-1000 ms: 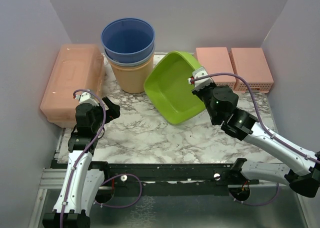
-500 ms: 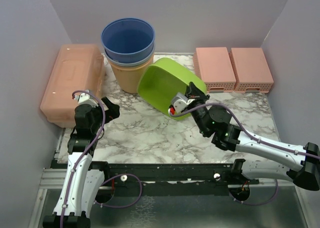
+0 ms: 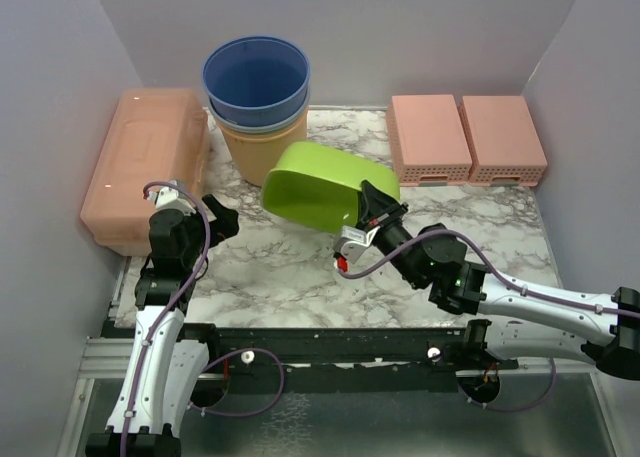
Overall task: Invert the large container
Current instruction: Turn the container upside down at the center of the board.
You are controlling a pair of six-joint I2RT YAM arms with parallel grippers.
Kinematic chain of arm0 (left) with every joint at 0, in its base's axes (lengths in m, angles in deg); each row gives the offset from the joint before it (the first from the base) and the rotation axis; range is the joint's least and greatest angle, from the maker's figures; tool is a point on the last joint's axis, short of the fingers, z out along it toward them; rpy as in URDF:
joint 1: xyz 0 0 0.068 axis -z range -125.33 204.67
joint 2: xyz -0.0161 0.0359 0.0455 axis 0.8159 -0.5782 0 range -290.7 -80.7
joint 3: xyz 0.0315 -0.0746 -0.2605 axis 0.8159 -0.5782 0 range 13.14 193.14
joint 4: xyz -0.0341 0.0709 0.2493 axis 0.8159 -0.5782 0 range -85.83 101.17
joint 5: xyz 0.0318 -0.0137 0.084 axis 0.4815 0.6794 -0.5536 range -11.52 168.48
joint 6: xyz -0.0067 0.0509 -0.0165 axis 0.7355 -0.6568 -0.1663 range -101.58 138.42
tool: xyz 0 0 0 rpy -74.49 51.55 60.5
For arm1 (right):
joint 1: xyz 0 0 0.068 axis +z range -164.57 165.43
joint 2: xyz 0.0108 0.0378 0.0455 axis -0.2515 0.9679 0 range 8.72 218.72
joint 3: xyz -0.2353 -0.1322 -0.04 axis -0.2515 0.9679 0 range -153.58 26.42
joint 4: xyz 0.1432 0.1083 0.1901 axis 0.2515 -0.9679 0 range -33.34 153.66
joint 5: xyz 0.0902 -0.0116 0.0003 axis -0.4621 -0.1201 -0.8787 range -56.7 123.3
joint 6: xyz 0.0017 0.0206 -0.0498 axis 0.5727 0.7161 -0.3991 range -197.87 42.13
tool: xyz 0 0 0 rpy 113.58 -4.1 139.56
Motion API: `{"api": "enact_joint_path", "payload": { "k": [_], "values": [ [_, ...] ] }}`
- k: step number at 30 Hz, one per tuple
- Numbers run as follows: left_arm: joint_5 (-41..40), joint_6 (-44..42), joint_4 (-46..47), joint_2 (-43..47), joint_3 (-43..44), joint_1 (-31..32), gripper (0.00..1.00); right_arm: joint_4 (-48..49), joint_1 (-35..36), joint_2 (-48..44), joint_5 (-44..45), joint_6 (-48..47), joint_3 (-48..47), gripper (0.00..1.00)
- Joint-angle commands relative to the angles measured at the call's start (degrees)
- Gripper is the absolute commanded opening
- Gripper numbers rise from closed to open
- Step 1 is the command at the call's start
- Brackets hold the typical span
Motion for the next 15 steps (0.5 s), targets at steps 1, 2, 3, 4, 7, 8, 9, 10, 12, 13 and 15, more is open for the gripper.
{"api": "enact_joint_path", "payload": {
  "k": [1, 2, 3, 4, 7, 8, 9, 10, 12, 13, 15],
  "values": [
    [-1.5, 0.3, 0.0, 0.9, -0.5, -0.4, 0.99, -2.0, 0.6, -0.6, -2.5, -5.7, 0.5, 0.01],
    [-1.7, 0.4, 0.0, 1.0, -0.5, -0.4, 0.99, -2.1, 0.8, -0.6, -3.4, -5.6, 0.7, 0.01],
    [-1.9, 0.4, 0.0, 1.1, -0.5, -0.4, 0.99, -2.9, 0.9, -0.7, -4.1, -5.3, 0.6, 0.01],
    [-2.0, 0.4, 0.0, 1.2, -0.5, -0.4, 0.99, -4.2, 1.1, -0.7, -4.5, -4.9, 0.3, 0.01],
    [-2.5, 0.5, -0.2, 1.5, -0.5, -0.4, 0.99, -5.0, 2.5, -0.8, -3.9, -4.8, 0.7, 0.01],
    [-2.7, 0.5, -0.2, 1.5, -0.5, -0.4, 0.99, -5.0, 3.0, -0.8, -3.5, -4.9, 1.1, 0.01],
    [-2.9, 0.5, -0.3, 1.7, -0.5, -0.4, 0.99, -5.2, 3.6, -0.8, -3.1, -5.0, 1.6, 0.01],
    [-3.0, 0.5, -0.3, 1.7, -0.5, -0.4, 0.99, -5.7, 4.4, -0.7, -2.6, -4.8, 2.0, 0.01],
    [-3.0, 0.5, -0.6, 1.8, -0.3, -0.4, 0.99, -7.3, 6.6, -0.7, -1.9, -3.8, 2.8, 0.01],
    [-3.0, 0.6, -0.9, 1.7, -0.2, -0.4, 0.99, -8.0, 7.9, -0.9, -1.4, -3.5, 3.1, 0.01],
    [-4.3, 0.7, -1.2, 1.5, 0.0, -0.4, 0.99, -8.5, 9.5, -1.1, -0.4, -2.4, 4.2, 0.01]
  ]
}}
